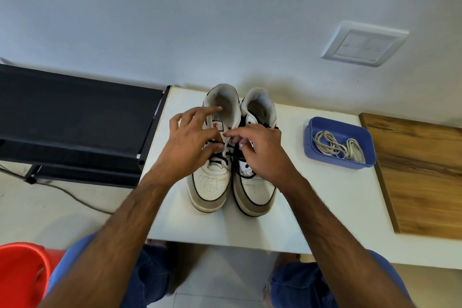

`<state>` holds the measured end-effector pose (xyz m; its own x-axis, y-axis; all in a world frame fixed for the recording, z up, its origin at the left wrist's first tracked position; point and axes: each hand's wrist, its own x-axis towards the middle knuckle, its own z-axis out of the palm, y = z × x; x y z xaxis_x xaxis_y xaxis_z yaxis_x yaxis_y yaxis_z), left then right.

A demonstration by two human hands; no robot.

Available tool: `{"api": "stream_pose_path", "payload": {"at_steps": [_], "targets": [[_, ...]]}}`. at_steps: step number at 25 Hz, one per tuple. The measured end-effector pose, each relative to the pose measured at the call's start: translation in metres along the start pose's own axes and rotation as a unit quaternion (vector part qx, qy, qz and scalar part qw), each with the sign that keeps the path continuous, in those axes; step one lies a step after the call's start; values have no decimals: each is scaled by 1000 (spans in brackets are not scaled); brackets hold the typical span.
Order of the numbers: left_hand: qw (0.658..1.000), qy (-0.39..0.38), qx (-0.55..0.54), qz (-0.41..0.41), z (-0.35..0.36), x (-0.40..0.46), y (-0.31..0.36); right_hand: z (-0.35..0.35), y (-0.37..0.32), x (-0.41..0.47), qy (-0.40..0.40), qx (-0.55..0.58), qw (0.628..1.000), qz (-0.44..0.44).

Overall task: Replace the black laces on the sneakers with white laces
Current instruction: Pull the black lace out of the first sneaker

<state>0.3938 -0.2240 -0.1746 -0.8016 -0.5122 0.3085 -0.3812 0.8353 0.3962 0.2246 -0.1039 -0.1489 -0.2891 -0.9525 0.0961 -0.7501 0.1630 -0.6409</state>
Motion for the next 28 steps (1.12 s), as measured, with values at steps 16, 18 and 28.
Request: {"api": "stream_pose_path", "payload": {"at_steps": [16,18,28], "targets": [[633,465,-371,-495,-38,-14,-52,2,0,1,3,0,1000,6],[656,440,-375,-485,-40,-15,-49,3,0,1,4,-6,1000,6],[955,65,-89,-275,-13,-1,-14,22,-33,-1,-22,-162,987,-14]]}}
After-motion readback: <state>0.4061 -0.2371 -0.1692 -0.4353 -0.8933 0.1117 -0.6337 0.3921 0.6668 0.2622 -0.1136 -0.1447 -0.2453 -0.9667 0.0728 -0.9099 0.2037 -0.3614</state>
